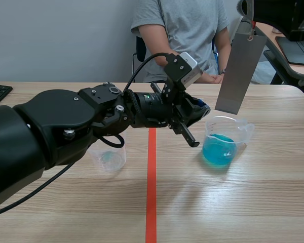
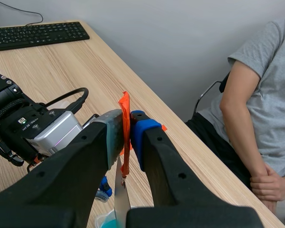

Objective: Do the redox reaction experiment.
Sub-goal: 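Raise the plate and point at it, then lower the plate into the blue solution, then hold the plate still in the solution, then raise the plate and point at it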

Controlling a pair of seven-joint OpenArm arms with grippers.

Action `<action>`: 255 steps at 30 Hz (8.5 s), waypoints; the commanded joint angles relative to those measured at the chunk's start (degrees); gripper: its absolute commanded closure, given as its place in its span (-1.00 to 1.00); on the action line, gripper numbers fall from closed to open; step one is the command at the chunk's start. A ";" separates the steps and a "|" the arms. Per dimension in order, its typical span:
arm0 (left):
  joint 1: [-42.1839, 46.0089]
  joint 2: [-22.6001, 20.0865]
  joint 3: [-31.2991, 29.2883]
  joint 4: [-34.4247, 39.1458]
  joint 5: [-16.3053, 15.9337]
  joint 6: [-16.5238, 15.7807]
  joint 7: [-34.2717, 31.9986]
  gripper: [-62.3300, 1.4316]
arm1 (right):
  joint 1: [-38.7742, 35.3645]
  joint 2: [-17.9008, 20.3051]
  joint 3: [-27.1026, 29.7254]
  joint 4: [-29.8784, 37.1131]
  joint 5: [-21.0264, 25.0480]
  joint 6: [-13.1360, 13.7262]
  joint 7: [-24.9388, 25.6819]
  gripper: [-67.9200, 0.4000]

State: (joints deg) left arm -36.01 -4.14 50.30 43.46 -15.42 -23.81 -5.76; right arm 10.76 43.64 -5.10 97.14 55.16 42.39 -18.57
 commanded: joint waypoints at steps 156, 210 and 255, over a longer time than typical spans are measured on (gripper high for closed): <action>93.77 -28.72 -64.30 44.98 -11.34 11.23 -4.70 0.80 | 1.31 -15.52 -5.46 -22.62 -30.95 0.33 14.10 0.94; 93.77 -28.74 -64.24 44.98 -11.37 11.02 -4.70 0.80 | 1.31 -0.94 3.34 0.90 1.03 0.33 -4.24 0.94; 32.92 -44.85 -22.43 45.05 -10.71 -2.93 -5.03 0.80 | 1.29 -0.98 3.34 0.90 1.01 0.33 -4.68 0.94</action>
State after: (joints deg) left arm -2.35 -49.89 28.08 87.85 -25.87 -26.68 -10.44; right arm 10.76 41.74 -3.05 97.41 55.55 42.39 -24.12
